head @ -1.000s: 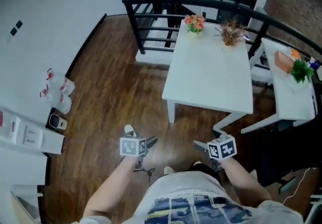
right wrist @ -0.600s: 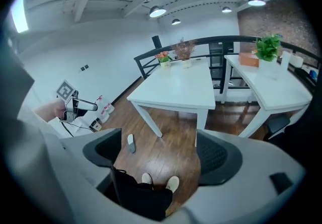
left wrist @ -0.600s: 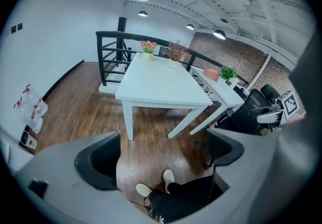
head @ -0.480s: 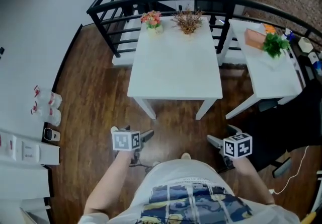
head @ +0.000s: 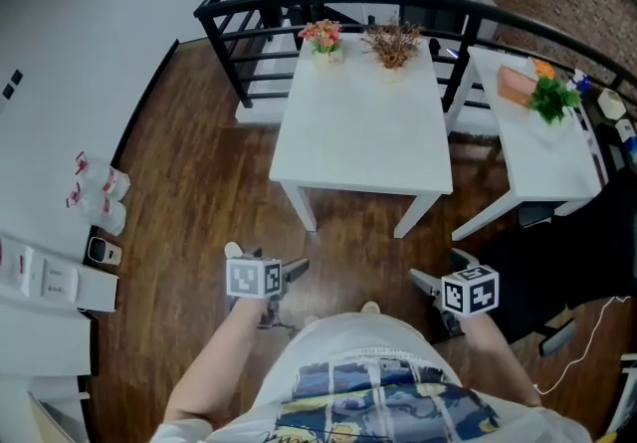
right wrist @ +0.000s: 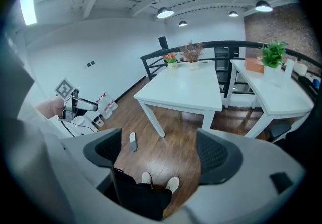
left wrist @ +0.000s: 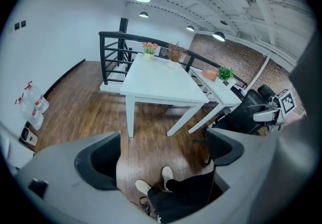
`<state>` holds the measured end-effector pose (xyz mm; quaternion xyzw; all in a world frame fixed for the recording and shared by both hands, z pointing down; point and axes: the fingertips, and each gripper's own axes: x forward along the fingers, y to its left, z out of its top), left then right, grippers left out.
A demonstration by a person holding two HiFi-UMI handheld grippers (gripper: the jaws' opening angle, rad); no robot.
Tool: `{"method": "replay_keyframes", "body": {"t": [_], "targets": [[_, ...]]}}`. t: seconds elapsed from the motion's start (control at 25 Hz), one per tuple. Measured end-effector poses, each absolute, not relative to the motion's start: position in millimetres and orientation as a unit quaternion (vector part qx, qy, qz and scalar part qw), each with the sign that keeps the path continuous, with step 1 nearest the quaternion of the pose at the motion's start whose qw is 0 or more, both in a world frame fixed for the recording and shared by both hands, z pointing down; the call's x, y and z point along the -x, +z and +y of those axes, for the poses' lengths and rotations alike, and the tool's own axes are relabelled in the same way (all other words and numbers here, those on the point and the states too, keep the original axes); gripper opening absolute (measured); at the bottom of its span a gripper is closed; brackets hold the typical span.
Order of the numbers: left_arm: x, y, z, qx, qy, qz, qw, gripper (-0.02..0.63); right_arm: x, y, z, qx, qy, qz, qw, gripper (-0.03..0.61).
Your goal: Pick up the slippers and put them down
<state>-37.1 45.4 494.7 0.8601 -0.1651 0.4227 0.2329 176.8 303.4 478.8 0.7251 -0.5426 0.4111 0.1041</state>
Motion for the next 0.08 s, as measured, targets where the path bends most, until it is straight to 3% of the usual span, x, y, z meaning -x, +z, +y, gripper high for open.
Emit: {"method": "replay_keyframes", "body": {"t": [0.08], "targets": [[50.1, 495.8, 42.0, -0.859, 0.425, -0.167, 0.233, 0.532, -167.2, 479.2, 299.0, -0.725, 0.411, -0.543, 0.108, 0.482]]}}
